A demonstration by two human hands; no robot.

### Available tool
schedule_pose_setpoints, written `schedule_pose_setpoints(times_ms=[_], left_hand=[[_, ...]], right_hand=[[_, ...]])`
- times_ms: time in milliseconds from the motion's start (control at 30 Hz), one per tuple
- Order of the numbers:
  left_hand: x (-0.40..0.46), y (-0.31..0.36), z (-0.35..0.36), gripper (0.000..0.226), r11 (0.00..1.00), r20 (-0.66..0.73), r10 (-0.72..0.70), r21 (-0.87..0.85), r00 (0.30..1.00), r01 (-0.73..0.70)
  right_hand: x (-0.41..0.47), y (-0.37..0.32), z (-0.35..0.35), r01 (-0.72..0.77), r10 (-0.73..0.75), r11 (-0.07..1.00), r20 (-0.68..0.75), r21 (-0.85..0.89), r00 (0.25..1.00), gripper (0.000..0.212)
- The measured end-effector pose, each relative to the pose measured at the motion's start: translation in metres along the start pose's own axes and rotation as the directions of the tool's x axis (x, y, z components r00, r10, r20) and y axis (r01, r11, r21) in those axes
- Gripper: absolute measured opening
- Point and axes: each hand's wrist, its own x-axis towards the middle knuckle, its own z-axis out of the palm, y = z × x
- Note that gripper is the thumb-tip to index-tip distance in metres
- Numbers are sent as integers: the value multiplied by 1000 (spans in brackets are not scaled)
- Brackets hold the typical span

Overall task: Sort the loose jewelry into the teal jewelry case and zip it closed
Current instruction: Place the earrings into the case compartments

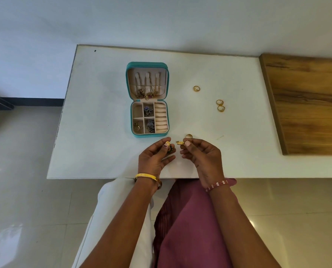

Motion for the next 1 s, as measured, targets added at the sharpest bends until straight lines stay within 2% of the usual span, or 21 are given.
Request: schedule_pose_setpoints(times_ms=[100, 233, 400, 567, 700, 800, 900, 1000], left_hand=[[-2, 3, -3, 26, 1000, -11, 6, -8, 1000, -6], [-4, 4, -5, 27, 1000, -9, -4, -18, 1000, 4], [-5, 5, -4, 29, 1000, -13, 12, 18, 1000, -12], [-9, 8, -6, 30, 998, -8, 46, 36, 999, -45], [-9, 15, -13, 29, 997, -17, 72, -3, 997, -72], [-6, 27, -17, 29, 994, -41, 110, -12, 993, -110], [3, 46, -20, 30, 986, -60, 164, -27, 985, -166], [18, 66, -26, 28, 977, -96, 211, 8, 973, -211]], right_hand=[[-1, 1, 0, -49, 44, 997, 76, 66, 996, 24], [-1, 3, 4, 8, -4, 989, 28, -149, 1000, 20], [1, 4, 6, 79, -90, 924, -14, -373, 996, 6], [1, 1, 10, 71, -81, 943, -18, -326, 997, 8], [0, -7, 17, 71, -64, 961, 37, -268, 997, 9], [5, -16, 27, 91, -66, 954, 97, -286, 993, 5], [19, -26, 45, 160, -102, 904, 161, -398, 982, 7], [41, -35, 70, 276, -176, 806, 232, -524, 957, 12]])
